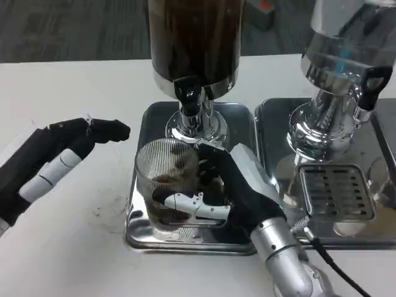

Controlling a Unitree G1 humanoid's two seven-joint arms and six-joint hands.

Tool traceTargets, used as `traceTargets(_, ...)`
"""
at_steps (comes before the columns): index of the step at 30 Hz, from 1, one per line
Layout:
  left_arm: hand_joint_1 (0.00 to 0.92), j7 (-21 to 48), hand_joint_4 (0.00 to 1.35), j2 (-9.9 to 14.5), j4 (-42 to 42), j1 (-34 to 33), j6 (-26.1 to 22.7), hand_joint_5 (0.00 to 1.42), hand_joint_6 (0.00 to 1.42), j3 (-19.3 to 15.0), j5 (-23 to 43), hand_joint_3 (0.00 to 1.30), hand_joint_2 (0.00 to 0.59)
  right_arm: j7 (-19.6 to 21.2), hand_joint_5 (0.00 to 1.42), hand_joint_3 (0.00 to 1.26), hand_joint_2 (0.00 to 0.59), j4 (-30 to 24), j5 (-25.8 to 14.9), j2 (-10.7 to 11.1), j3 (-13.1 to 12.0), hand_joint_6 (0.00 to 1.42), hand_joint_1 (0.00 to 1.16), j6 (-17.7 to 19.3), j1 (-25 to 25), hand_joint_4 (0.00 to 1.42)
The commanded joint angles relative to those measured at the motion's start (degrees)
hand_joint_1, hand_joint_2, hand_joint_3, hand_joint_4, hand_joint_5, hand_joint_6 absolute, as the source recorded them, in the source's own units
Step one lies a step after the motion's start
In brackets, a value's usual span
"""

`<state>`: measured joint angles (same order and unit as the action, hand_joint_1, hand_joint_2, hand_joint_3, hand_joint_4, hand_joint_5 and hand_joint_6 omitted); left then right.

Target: Grasp the cup under the faucet to collect the drink, then remove the cup.

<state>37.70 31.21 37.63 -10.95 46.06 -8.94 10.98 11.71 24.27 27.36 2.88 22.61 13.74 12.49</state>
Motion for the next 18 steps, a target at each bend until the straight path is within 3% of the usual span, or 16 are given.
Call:
traceTargets(1, 0.000, 0.28, 0.39, 0.66, -0.03, 0.50, -0.40, 0.33, 0.29, -0.51, 0.12, 0.44, 0.147, 2.16, 0.55, 0.43, 0.197, 0.31, 0.67, 0.12, -0.31, 0.59, 0.58, 1.17, -2.07, 0.48)
traceTargets(18, 0.000, 0.77, 0.38, 0.42, 1.26, -0.64, -0.20, 0.33, 0.30, -0.07, -0.06, 0.43, 0.145, 7.15, 0.60, 0.47, 0.215, -0.12, 0.55, 0.35, -2.99, 0.67, 0.56, 2.89, -3.56, 0.53)
